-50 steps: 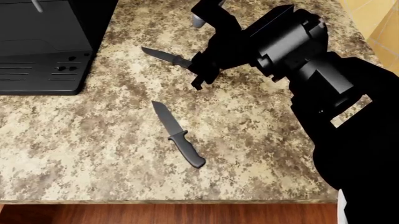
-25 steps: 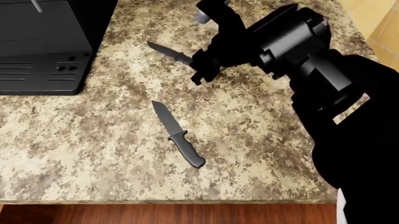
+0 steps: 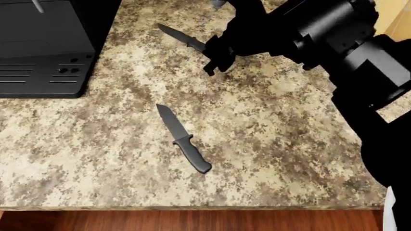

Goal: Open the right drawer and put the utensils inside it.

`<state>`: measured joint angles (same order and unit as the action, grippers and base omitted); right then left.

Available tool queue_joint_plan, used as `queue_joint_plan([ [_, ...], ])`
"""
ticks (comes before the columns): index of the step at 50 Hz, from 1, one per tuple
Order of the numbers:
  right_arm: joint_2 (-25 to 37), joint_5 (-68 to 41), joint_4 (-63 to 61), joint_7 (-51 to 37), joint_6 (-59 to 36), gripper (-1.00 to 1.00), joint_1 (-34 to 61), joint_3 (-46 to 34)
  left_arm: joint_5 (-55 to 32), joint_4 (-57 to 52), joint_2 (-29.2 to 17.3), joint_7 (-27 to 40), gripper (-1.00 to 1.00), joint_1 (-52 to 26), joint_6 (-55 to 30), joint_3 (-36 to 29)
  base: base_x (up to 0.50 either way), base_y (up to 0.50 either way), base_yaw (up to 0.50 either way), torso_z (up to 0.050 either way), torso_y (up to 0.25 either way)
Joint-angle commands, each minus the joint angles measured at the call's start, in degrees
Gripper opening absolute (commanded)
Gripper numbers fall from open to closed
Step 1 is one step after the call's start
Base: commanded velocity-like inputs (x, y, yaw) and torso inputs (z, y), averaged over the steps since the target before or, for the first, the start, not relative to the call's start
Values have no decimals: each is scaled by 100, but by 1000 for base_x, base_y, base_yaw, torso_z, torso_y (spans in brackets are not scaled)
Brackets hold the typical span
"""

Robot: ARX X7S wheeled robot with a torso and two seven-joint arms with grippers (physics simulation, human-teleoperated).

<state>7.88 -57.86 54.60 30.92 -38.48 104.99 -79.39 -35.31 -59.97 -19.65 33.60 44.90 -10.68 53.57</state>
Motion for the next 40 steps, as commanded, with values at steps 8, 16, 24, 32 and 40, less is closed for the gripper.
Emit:
queue_joint_plan([
  [8, 2148, -1424, -3915, -2063, -1564, -100, 263, 751, -199, -2, 10, -118, 100, 6, 166, 168, 0, 0, 0, 0, 0],
  [16, 2959, -2327, -5347, -2983, -2025, -100, 276, 1164, -275, -2, 9, -181, 100, 7, 270, 222, 0, 0, 0, 0, 0],
  [24, 3604, -3060, -6375, -3650, -2187, -100, 150, 1412, -323, -2, 30, -227, 100, 8, 313, 285, 0, 0, 0, 0, 0],
  [32, 4149, -3887, -7226, -4306, -2333, -100, 195, 1613, -545, -2, 80, -369, 100, 9, 343, 587, 0, 0, 0, 0, 0],
  [40, 4429, -4771, -8034, -4935, -2444, -100, 390, 1711, -682, -3, 136, -501, 100, 9, 413, 771, 0, 0, 0, 0, 0],
])
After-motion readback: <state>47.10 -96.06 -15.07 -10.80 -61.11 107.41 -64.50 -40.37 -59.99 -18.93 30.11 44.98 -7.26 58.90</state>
